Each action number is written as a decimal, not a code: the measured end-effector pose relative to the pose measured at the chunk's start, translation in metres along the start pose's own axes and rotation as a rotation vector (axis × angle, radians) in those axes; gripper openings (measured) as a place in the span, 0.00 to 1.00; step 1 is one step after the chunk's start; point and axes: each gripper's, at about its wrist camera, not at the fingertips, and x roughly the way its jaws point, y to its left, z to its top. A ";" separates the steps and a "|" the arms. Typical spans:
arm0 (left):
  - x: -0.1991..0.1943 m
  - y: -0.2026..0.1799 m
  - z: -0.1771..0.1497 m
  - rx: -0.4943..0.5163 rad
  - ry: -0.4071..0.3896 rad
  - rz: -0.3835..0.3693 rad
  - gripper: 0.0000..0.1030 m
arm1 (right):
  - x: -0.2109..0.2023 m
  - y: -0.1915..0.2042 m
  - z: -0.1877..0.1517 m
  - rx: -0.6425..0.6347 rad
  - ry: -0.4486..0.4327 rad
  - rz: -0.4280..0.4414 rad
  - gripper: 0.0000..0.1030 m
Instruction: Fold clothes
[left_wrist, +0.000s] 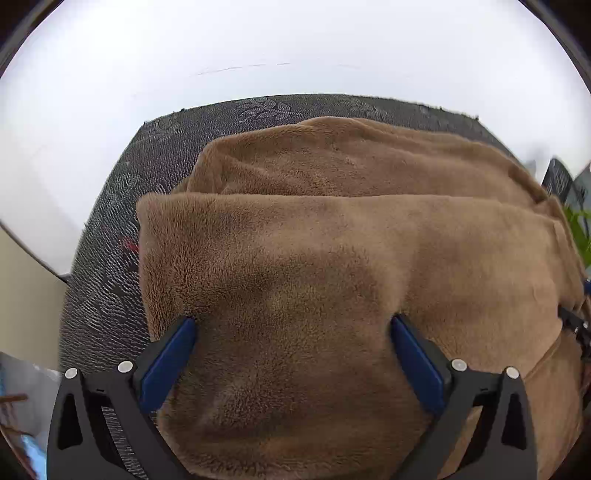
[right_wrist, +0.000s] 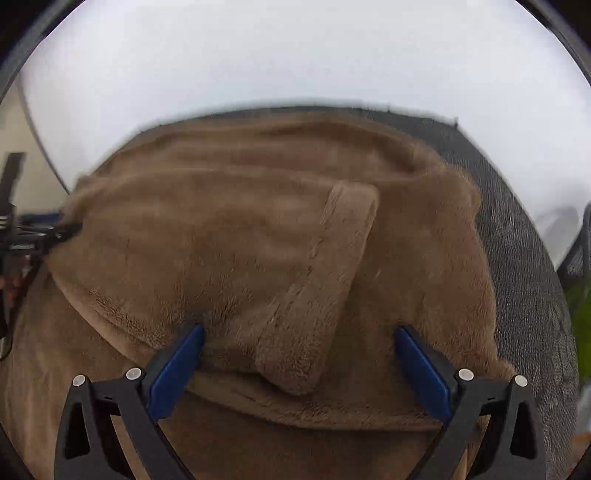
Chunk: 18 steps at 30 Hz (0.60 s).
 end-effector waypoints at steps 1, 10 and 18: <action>0.000 -0.001 0.000 -0.005 -0.015 0.005 1.00 | 0.001 -0.001 -0.002 0.000 -0.004 0.007 1.00; -0.042 -0.006 -0.027 -0.003 0.020 0.016 1.00 | -0.032 0.011 -0.031 -0.019 -0.007 0.064 1.00; -0.094 -0.045 -0.110 0.190 0.043 -0.065 1.00 | -0.095 0.051 -0.092 -0.092 0.013 0.148 1.00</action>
